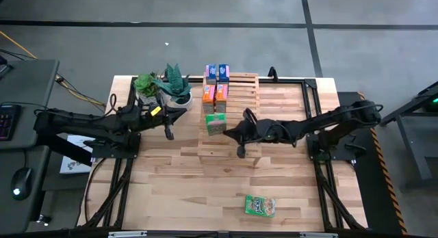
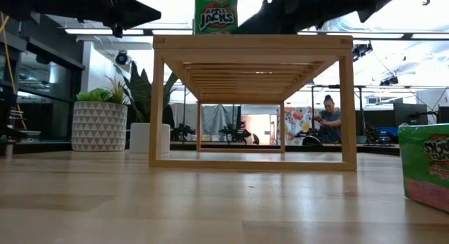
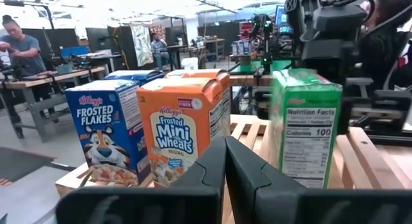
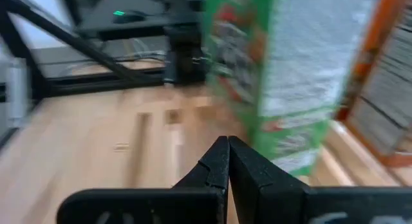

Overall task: Stack cereal on shelf
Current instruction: Put the left green cereal box on the shelf

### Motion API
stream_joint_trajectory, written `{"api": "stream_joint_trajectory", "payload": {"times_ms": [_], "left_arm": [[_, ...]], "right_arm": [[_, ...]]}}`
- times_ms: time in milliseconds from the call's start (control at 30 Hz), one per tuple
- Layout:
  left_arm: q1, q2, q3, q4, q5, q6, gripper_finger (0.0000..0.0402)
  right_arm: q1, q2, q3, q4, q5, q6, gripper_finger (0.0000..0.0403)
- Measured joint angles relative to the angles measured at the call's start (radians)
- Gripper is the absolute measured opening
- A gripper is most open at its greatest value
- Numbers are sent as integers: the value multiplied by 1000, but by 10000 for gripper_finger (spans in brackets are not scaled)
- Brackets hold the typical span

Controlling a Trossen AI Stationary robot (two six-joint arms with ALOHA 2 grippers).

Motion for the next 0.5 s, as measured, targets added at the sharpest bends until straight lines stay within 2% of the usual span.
{"api": "stream_joint_trajectory", "payload": {"times_ms": [233,433,500], "left_arm": [[0,0,0,-4,0,8,1],[0,0,0,-10,0,16,1],[0,0,0,-10,0,16,0]], "right_arm": [[-16,-4,0,-3,14,0,0],[-16,-4,0,3,142,7,0],[-17,-3,0,5,152,7,0]]}}
